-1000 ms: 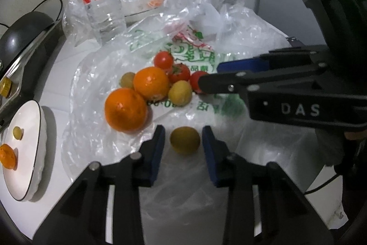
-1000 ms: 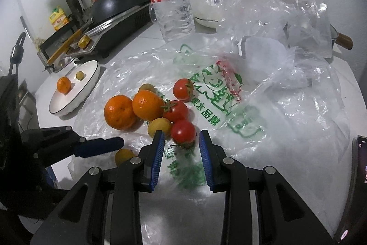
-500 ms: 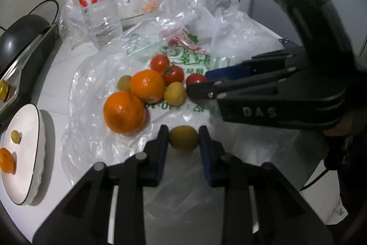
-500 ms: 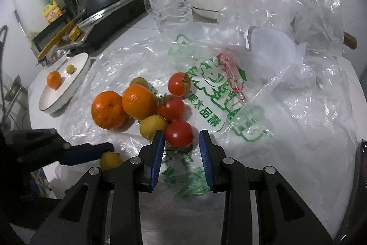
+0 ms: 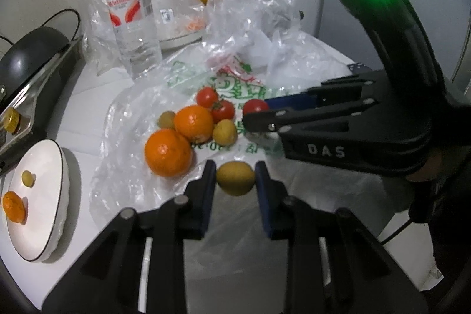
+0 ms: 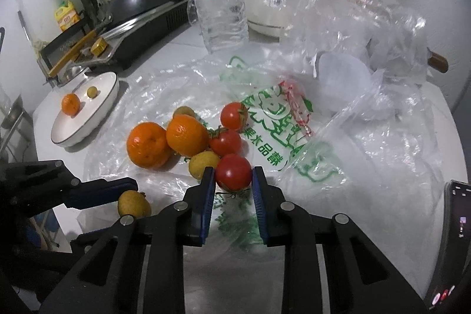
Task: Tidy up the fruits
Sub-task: 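Lift the yellow fruit and red tomato and carry them toward the plate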
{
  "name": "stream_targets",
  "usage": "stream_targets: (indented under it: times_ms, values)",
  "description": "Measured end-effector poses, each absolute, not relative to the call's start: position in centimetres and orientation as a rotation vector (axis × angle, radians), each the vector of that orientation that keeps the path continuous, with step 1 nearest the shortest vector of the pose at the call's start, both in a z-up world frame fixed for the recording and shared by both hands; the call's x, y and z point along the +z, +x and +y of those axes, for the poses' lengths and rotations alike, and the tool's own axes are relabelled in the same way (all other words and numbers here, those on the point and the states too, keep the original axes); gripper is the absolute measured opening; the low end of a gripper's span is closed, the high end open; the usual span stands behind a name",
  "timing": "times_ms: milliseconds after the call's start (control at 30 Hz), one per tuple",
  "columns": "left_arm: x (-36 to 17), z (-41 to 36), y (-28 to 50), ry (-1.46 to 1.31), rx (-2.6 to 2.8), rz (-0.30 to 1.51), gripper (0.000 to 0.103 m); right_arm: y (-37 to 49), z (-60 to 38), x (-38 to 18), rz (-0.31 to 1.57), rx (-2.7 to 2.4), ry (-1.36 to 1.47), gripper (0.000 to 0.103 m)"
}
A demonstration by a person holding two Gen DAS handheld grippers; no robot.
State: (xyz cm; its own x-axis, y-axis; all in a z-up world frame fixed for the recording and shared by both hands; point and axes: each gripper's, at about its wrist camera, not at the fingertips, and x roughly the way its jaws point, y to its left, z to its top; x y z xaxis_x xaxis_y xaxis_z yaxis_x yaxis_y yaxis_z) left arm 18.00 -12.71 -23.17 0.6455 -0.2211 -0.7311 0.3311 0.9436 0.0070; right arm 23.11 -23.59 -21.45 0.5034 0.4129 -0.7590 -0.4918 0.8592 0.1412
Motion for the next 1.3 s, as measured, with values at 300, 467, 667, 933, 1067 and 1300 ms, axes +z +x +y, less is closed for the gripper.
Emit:
stream_targets:
  times_ms: [300, 467, 667, 933, 1067, 1300]
  values:
    - [-21.5, -11.6, 16.9, 0.136, -0.306, 0.755, 0.028, 21.4, -23.3, -19.3, 0.846, 0.537, -0.102, 0.027]
    - [-20.8, -10.6, 16.4, 0.13, -0.297, 0.734, 0.028, 20.6, -22.9, -18.7, 0.833, 0.535, -0.096, 0.027]
    - [-19.8, -9.4, 15.2, 0.127, -0.298, 0.696, 0.028, 19.6, -21.8, -17.4, 0.81, 0.533, -0.107, 0.027]
    - [-19.3, -6.7, 13.5, 0.103, -0.28, 0.671, 0.028, 18.1, -19.2, -16.3, 0.791, 0.541, -0.134, 0.027]
    - [-19.1, -5.1, 12.9, 0.091, -0.267, 0.66, 0.028, 17.6, -17.9, -16.0, 0.787, 0.543, -0.148, 0.027]
    - [-18.8, -2.8, 12.3, 0.074, -0.253, 0.643, 0.028, 17.0, -15.7, -15.3, 0.777, 0.55, -0.169, 0.027]
